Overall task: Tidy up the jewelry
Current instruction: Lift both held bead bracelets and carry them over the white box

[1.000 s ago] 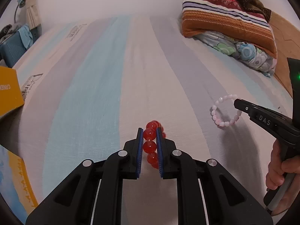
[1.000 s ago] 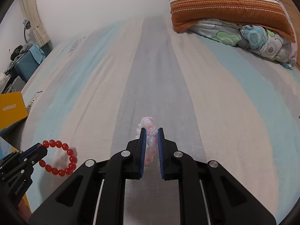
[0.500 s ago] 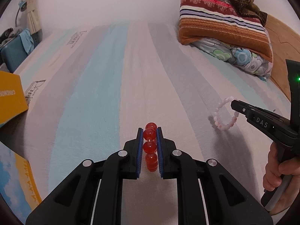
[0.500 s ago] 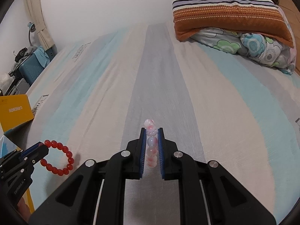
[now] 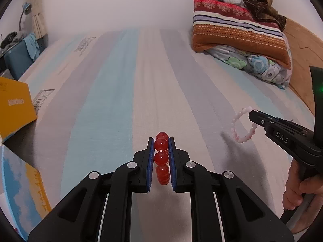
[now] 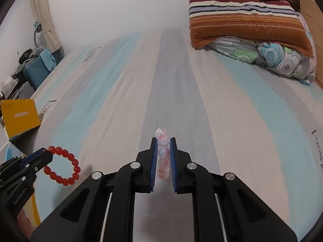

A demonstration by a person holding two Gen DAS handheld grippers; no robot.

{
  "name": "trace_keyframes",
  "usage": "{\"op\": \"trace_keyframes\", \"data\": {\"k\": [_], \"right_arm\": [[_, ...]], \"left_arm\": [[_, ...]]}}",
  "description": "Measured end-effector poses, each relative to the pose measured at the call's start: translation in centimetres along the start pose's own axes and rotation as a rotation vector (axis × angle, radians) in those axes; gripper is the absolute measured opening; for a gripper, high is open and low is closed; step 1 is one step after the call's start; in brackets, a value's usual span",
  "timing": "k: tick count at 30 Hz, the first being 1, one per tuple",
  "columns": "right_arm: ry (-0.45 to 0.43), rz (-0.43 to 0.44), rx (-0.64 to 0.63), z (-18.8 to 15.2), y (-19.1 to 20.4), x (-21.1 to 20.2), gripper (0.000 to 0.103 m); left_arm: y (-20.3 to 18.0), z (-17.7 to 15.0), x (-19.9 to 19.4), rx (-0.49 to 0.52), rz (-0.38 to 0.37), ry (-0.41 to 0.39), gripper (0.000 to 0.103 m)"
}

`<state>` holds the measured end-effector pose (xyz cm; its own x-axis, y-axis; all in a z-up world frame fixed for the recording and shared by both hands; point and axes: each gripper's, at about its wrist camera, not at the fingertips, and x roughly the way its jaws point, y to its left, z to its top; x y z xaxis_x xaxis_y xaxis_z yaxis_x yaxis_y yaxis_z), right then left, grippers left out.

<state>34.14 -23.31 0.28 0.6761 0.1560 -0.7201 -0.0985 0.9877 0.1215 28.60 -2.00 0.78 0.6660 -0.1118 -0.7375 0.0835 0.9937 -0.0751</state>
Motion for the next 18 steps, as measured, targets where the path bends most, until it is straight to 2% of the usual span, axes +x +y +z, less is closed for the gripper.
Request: {"op": "trace_keyframes", "data": {"k": [14, 18], "right_arm": [[-0.023, 0.017, -0.047, -1.0, 4.1, -5.6, 0.011], [-0.023, 0.046, -0.048, -1.9, 5.7, -7.3, 0.011]], "left_arm": [[1.7, -1.3, -6.7, -0.010, 0.008, -0.027, 0.013], [2.7, -2.3, -8.0, -0.014, 0.022, -0.005, 0.013]]}}
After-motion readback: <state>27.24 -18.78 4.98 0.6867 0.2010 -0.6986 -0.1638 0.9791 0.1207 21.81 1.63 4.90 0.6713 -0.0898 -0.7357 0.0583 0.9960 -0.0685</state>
